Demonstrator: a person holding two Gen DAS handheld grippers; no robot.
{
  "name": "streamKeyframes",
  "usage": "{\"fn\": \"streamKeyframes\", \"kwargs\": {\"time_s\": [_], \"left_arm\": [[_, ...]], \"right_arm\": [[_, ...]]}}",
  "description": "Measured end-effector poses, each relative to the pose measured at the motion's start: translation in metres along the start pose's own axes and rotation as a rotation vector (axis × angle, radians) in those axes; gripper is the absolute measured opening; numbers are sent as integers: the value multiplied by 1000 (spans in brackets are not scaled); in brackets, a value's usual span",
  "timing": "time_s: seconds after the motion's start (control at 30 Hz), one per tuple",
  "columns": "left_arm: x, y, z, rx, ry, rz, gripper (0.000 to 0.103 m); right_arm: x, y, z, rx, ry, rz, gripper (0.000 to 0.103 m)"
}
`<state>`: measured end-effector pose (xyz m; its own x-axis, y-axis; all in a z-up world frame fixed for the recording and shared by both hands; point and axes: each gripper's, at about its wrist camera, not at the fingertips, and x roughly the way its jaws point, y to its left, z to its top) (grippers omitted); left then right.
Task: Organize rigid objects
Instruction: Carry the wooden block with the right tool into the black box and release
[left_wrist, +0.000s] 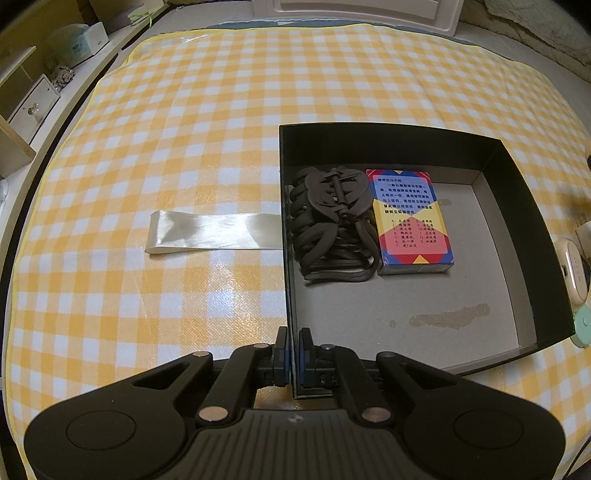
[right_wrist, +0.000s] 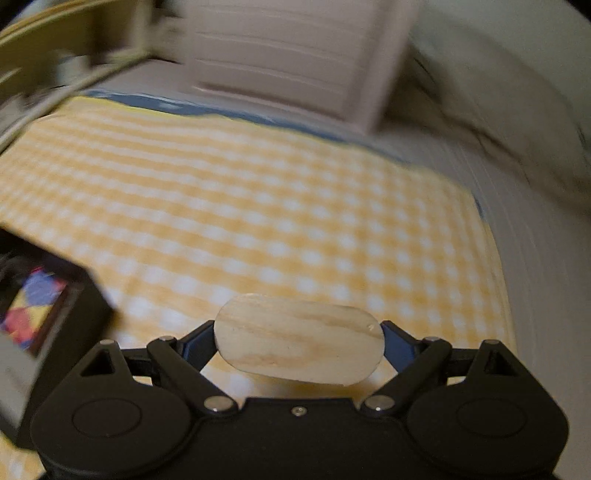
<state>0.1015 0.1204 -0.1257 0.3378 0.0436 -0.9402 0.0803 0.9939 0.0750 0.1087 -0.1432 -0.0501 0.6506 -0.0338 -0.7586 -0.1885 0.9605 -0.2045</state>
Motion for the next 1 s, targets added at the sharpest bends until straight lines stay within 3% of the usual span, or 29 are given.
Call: {"fn": "streamKeyframes", "kwargs": {"time_s": [0.23, 0.37, 0.5, 0.63, 0.9, 1.0], "left_arm": [[0, 1, 0, -1, 1, 0, 5], [0, 1, 0, 0, 2, 0, 5], [1, 0, -1, 1, 1, 0, 5], [2, 0, -1, 3, -1, -2, 5], [2, 0, -2, 14, -6, -14, 5], [2, -2, -2, 19, -6, -19, 5]], "right_arm": [[-46, 65, 14, -324, -200, 165, 93], [-62, 104, 17, -538, -249, 262, 93], [-60, 144, 18, -787, -219, 289, 93], [-35, 170, 17, -952, -142, 274, 93], [-2, 204, 3, -1200, -4, 326, 92], [3, 211, 2, -1223, 30, 373, 92]]}}
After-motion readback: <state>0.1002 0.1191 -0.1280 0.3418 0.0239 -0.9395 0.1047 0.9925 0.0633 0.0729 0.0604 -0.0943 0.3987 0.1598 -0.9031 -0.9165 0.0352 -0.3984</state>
